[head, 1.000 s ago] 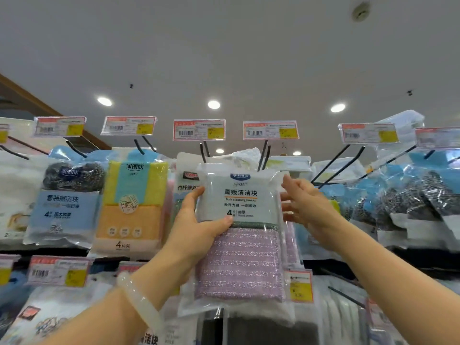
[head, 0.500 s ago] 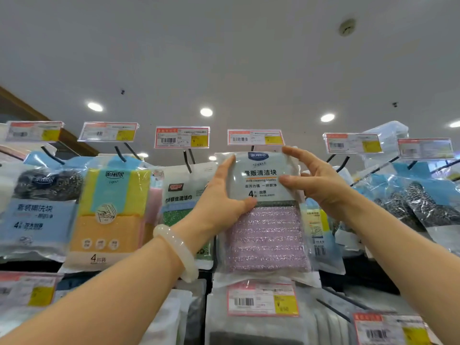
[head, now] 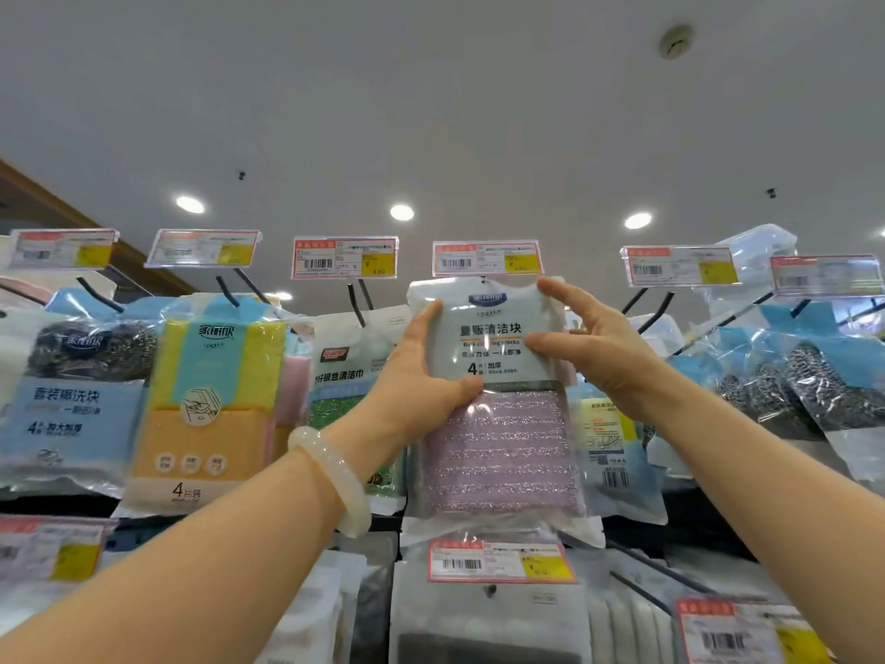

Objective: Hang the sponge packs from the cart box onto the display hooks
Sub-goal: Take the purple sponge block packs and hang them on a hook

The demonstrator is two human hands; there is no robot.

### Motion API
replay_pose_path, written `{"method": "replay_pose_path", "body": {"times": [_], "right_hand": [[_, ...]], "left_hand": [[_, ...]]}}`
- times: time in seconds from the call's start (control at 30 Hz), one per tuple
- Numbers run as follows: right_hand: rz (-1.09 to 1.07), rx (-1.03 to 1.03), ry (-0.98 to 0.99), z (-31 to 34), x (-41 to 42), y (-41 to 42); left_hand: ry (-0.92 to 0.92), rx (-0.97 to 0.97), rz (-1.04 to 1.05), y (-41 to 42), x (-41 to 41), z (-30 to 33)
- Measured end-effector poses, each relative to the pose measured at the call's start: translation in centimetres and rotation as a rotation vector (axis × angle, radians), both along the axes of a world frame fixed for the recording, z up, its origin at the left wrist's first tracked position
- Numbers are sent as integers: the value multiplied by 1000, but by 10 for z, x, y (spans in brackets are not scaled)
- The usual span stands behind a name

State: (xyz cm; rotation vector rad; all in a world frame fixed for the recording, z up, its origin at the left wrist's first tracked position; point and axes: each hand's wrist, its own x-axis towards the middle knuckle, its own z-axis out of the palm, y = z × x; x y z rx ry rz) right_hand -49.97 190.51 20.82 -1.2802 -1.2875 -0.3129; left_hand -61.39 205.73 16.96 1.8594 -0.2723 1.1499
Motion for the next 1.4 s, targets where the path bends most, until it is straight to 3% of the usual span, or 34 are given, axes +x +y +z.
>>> {"method": "replay_pose_path", "body": {"times": [0.63, 1.07, 1.17, 1.23, 1.4], "right_hand": [[-74, -39, 109, 0, 0, 2], [-242, -268, 111, 1, 17, 26], [-99, -370, 183, -6, 28, 36], [-61, -451, 188, -14, 33, 40], [-238, -304, 16, -28, 50, 48]], "left_hand": [[160, -72, 40, -8, -13, 6], [283, -144, 97, 10, 14, 17], [262, -186, 104, 19, 27, 13], [206, -142, 173, 25, 38, 5], [117, 85, 369, 34, 63, -17]]}}
